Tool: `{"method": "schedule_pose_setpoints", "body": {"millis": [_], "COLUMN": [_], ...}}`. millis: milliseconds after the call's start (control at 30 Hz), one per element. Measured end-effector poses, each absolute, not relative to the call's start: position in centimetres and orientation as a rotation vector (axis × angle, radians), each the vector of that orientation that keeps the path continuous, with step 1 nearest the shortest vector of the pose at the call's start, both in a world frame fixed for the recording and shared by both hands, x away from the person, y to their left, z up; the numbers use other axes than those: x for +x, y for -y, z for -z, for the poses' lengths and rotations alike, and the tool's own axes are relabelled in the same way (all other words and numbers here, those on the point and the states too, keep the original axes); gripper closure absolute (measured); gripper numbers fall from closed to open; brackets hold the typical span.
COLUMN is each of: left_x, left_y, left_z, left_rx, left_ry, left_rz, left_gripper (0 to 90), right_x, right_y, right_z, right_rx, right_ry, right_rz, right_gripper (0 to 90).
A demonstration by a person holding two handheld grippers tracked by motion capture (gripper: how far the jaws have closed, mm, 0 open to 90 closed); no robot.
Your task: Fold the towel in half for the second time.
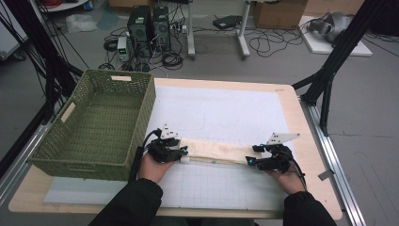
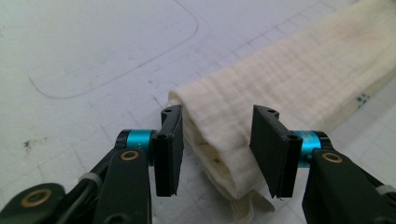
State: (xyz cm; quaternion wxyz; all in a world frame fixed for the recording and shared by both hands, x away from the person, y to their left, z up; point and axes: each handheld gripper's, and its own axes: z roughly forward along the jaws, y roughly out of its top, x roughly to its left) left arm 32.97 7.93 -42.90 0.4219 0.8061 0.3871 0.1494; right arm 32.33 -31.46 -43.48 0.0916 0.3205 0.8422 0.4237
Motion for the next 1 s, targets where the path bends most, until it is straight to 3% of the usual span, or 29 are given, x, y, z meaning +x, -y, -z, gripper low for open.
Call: {"method": "schedule_pose_setpoints", "body": {"millis": [233, 1000], "left_x": [33.0, 33.0], "left_y": [-8.2, -7.6], "left_z": [42.2, 41.7], "left_rx": [1.981, 1.967], "left_ry": [-0.974, -0.975], "left_rz": [-0.372, -0.369], "left_gripper": [52.3, 49.1], "right_x": [32.0, 31.7], "right_y": [31.2, 31.7], "right_z": [43.1, 42.9], "right_rx": [0.953, 1.0], "right_ry": [-2.485, -2.462], "right_rz": [-1.245, -1.255], "right_gripper": [33.8, 32.9]}}
